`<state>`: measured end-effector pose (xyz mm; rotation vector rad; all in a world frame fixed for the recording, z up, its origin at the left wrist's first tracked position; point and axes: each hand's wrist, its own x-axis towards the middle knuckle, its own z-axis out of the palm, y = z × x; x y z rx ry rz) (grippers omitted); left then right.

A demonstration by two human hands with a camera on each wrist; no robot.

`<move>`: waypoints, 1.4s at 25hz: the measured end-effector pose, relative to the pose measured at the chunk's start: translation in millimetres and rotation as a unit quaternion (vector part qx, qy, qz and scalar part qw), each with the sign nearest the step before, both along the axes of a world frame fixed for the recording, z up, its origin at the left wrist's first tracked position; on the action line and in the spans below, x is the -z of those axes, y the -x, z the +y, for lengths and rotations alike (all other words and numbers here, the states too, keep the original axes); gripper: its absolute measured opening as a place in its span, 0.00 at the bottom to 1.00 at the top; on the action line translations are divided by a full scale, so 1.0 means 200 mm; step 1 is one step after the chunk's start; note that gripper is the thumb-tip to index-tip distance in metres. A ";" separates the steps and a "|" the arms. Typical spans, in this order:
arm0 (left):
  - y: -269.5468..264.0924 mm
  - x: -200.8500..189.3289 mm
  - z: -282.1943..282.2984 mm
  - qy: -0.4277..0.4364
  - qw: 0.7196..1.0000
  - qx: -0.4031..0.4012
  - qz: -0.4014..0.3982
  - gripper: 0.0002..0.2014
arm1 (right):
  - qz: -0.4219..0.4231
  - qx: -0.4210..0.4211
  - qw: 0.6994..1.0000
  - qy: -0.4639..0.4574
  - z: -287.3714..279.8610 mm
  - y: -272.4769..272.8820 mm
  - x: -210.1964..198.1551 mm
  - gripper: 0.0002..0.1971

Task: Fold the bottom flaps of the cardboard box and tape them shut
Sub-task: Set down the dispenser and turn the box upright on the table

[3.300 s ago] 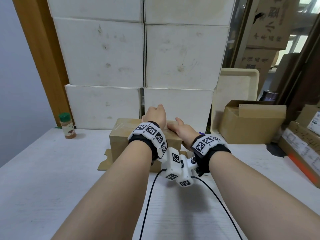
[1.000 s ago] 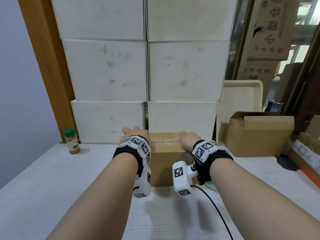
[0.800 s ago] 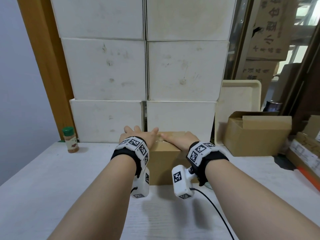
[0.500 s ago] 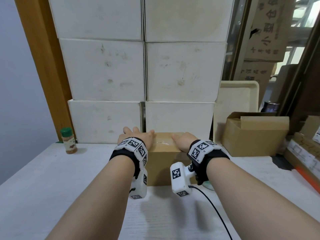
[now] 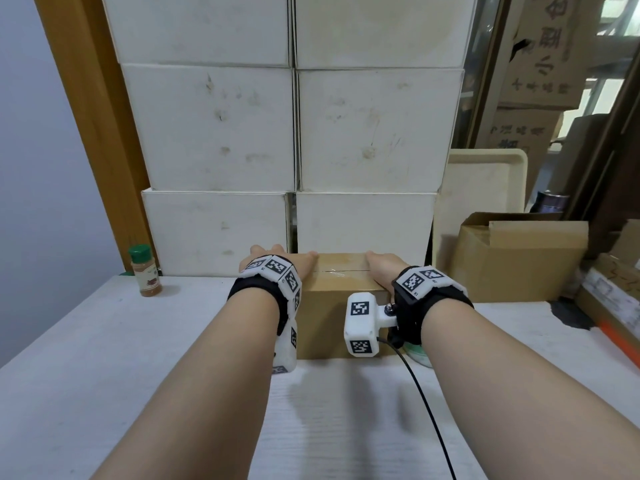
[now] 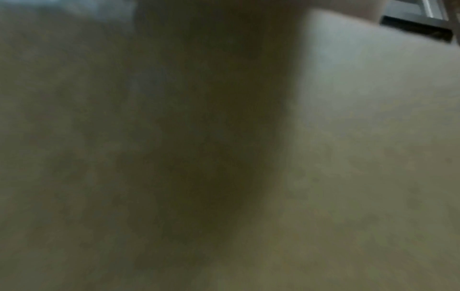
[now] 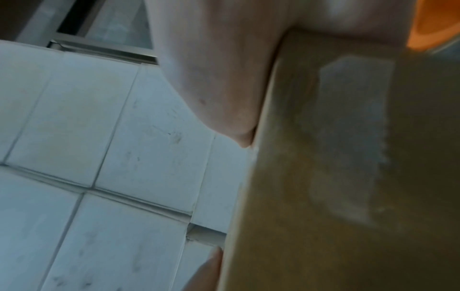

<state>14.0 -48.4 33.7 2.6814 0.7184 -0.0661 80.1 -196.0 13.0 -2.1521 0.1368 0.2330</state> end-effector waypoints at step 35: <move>-0.05 0.10 0.24 0.315 0.936 -0.064 -0.145 0.30 | 0.088 -0.027 0.963 -0.252 -0.07 0.01 0.11 0.20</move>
